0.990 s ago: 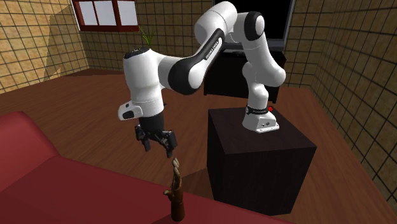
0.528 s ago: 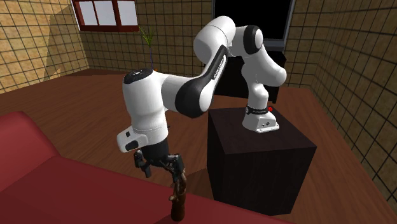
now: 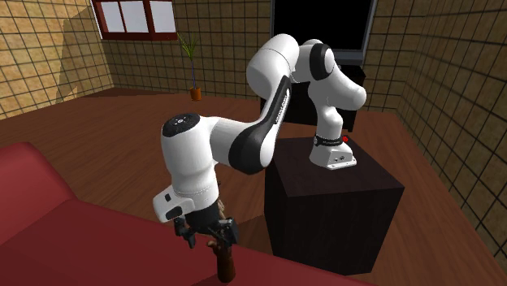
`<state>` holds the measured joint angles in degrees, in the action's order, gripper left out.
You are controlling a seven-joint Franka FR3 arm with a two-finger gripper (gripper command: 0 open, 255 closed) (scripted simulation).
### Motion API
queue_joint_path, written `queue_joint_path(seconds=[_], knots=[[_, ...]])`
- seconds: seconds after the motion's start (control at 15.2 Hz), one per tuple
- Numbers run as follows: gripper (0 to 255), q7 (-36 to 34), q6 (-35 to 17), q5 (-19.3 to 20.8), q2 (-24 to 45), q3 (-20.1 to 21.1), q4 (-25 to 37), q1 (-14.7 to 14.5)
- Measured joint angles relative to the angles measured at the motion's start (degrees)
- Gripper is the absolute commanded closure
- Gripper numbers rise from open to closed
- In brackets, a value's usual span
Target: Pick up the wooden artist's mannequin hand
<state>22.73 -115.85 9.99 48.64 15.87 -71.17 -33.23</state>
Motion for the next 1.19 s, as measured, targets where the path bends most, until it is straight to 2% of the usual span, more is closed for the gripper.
queue_joint_path(seconds=[0.07, 0.13, 0.79, 1.19], knots=[[0, 0.0, -0.5, 0.1, 0.3, -0.1, -0.2, 0.0], [255, 0.0, -0.7, 0.1, 0.3, -0.1, -0.4, 0.1], [255, 0.1, -0.8, 0.1, 0.5, -0.1, -0.3, 0.1], [255, 0.1, 1.7, -0.2, -1.1, 0.2, 0.6, 0.1]])
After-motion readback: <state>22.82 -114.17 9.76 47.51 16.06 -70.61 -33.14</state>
